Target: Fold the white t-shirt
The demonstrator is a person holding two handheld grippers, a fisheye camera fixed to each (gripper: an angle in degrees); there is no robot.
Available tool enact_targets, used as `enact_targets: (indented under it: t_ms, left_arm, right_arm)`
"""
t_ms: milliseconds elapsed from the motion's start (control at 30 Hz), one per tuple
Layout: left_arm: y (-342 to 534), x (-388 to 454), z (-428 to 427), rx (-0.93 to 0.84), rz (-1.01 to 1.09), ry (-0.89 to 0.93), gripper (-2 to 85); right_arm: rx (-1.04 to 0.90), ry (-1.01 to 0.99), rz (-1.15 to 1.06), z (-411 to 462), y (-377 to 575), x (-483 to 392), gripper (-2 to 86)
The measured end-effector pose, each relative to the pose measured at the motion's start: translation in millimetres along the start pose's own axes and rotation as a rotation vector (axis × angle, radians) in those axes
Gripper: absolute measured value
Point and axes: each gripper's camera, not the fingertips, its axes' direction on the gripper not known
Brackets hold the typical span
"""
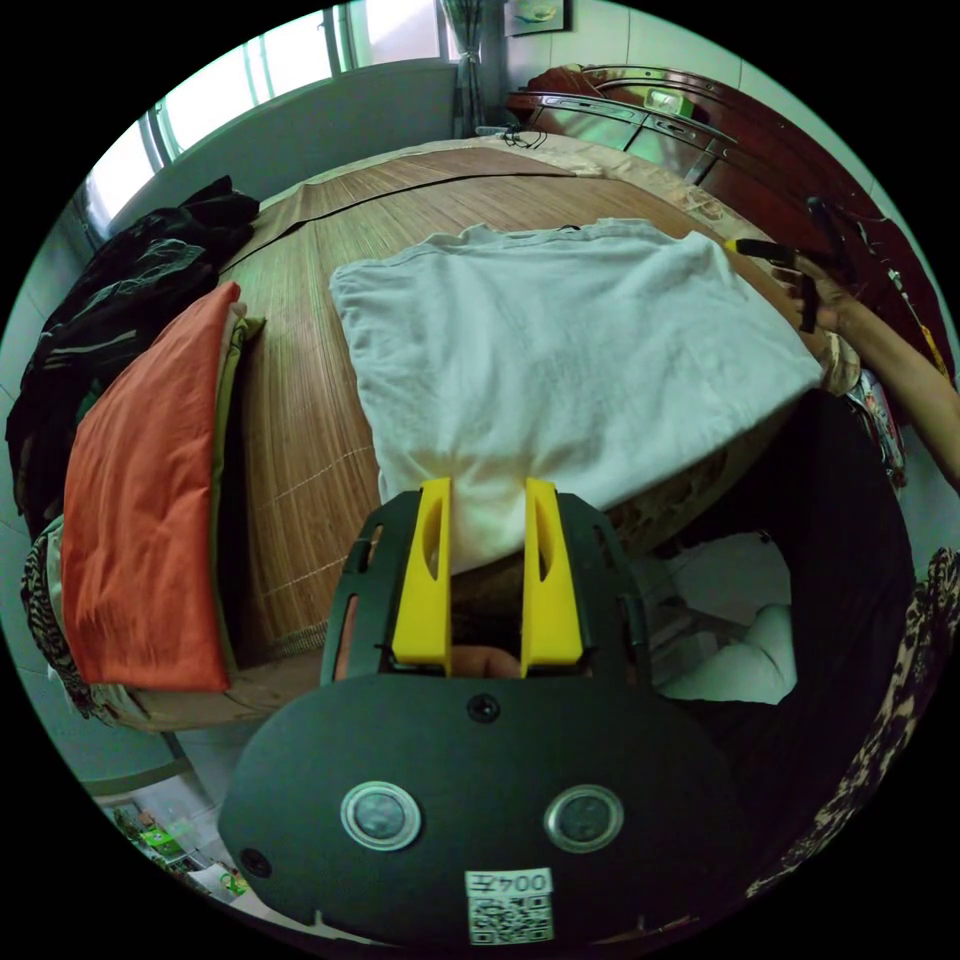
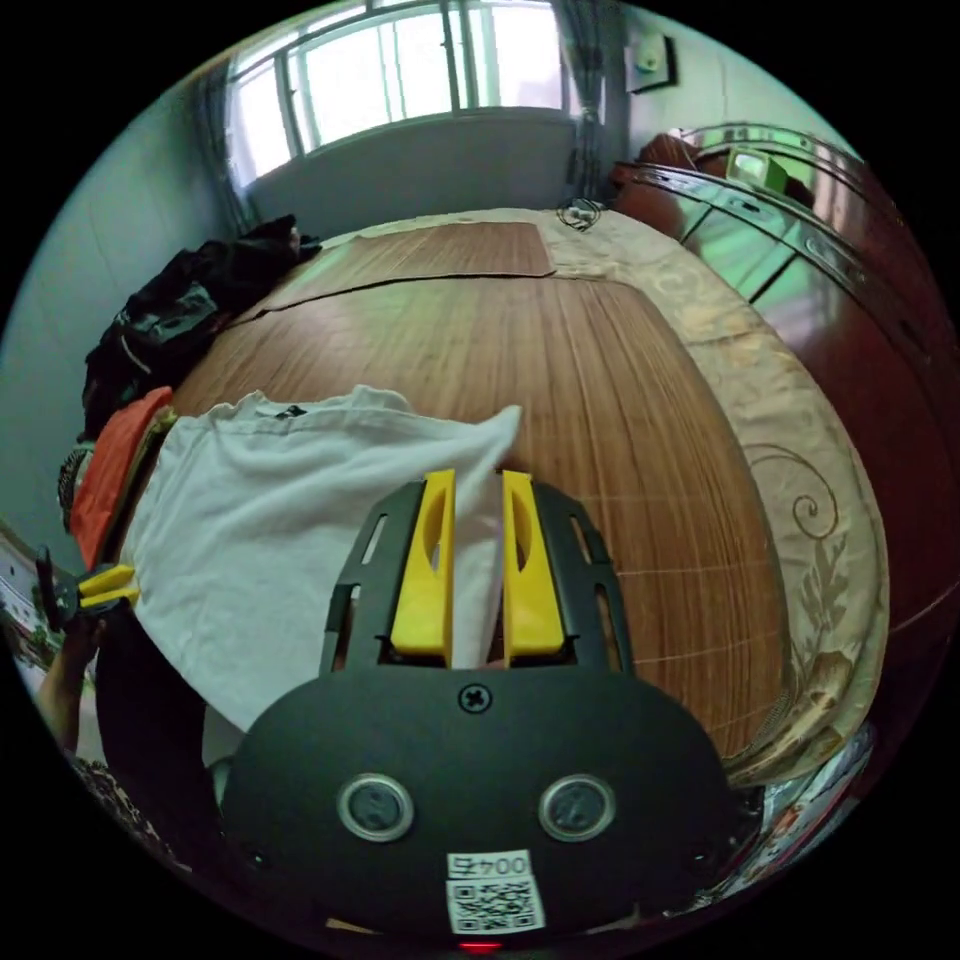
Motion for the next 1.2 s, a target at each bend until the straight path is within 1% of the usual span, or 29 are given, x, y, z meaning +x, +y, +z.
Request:
enact_targets:
  t_ms: [67,167,233,300,333,400,467,533,600,667,733,867,1033,1100,1200]
  left_arm:
    - [-3,1,1,0.000,0.000,-0.001,10.5]
    - [-7,4,2,-0.001,-0.001,-0.001,10.4]
    - [-11,6,3,-0.002,-0.003,-0.002,10.4]
    - [-15,7,4,-0.002,-0.003,-0.005,10.4]
    - [-17,9,5,-0.002,-0.002,-0.007,10.4]
    - [-20,11,6,-0.003,0.000,-0.010,10.4]
    - [-24,13,7,-0.004,0.002,-0.013,10.4]
    - [-29,14,9,-0.004,0.000,-0.012,10.4]
    - [-33,15,11,-0.004,-0.003,-0.010,10.4]
    - [-37,17,12,-0.004,-0.003,-0.011,10.4]
    - [-43,19,14,-0.003,-0.004,-0.012,10.4]
    - [-52,22,17,-0.003,-0.008,-0.013,10.4]
    - [-65,26,22,-0.004,-0.012,-0.012,10.3]
    - [-71,27,24,-0.005,-0.017,-0.008,10.3]
    - [-80,29,28,-0.005,-0.021,-0.006,10.2]
  right_arm:
    - [0.008,-0.107,0.105,6,-5,34,8.0]
    - [0.005,-0.223,0.189,18,-17,67,8.6]
    - [-0.023,-0.259,0.195,28,-24,78,8.5]
    - [-0.077,-0.289,0.186,41,-29,84,6.5]
    - [-0.119,-0.293,0.155,49,-31,84,4.0]
    - [-0.160,-0.204,0.138,59,-33,85,2.6]
    - [-0.096,-0.122,0.183,57,-28,95,3.1]
    - [-0.030,-0.109,0.213,45,-20,106,4.8]
    - [0.012,-0.147,0.207,32,-7,114,6.1]
    - [-0.033,-0.222,0.164,23,13,118,9.0]
    - [-0.061,-0.256,0.125,17,33,115,9.8]
    - [-0.118,-0.281,0.070,13,69,105,7.2]
    - [-0.141,-0.272,0.063,18,78,95,4.6]
    - [-0.157,-0.200,0.031,19,77,87,3.5]
    - [-0.174,-0.028,-0.023,21,81,76,2.7]
